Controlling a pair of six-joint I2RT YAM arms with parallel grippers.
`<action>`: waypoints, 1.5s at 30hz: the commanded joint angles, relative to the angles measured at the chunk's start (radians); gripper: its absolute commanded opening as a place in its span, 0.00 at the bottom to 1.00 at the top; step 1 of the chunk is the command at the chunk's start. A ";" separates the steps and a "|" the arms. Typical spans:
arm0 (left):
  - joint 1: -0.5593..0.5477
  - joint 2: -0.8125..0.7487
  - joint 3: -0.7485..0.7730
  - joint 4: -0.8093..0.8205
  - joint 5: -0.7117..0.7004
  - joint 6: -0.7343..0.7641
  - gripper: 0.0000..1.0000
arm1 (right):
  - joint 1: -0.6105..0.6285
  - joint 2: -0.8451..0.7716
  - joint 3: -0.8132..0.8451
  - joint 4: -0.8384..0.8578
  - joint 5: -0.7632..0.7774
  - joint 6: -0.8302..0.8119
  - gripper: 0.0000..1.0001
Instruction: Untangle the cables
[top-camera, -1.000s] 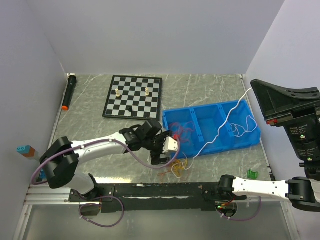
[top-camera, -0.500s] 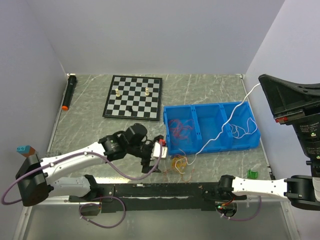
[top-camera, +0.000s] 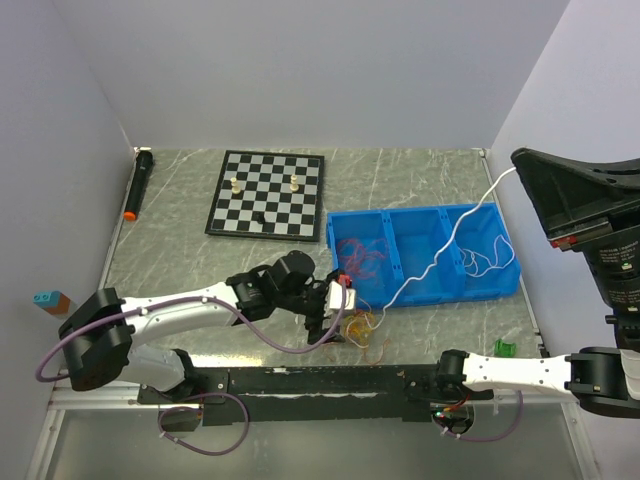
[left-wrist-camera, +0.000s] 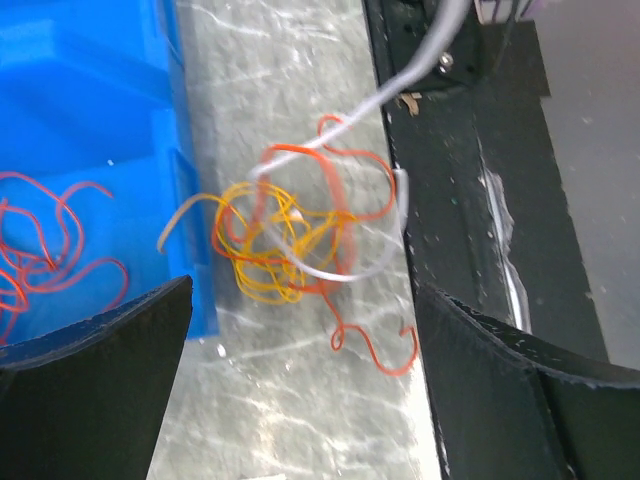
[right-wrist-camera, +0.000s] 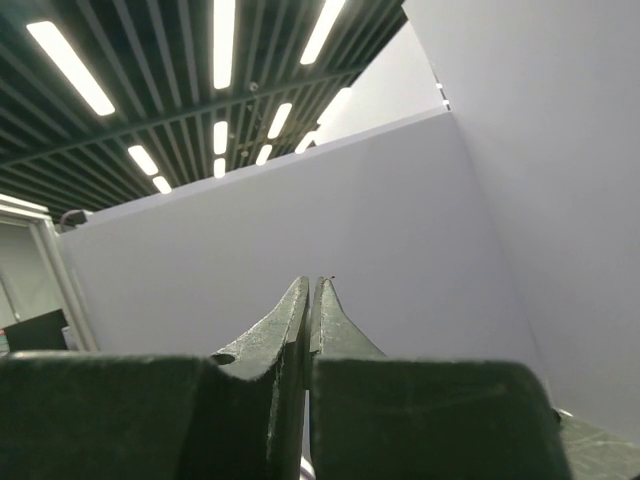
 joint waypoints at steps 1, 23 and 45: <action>-0.011 0.025 0.008 0.123 -0.004 -0.031 0.97 | -0.003 0.008 0.034 0.056 -0.050 0.032 0.00; -0.163 0.186 0.060 0.311 -0.006 -0.060 0.88 | -0.003 0.024 0.073 0.087 -0.107 0.054 0.00; -0.160 0.059 -0.045 0.255 -0.152 0.086 0.01 | -0.003 0.021 0.159 0.027 -0.056 -0.034 0.00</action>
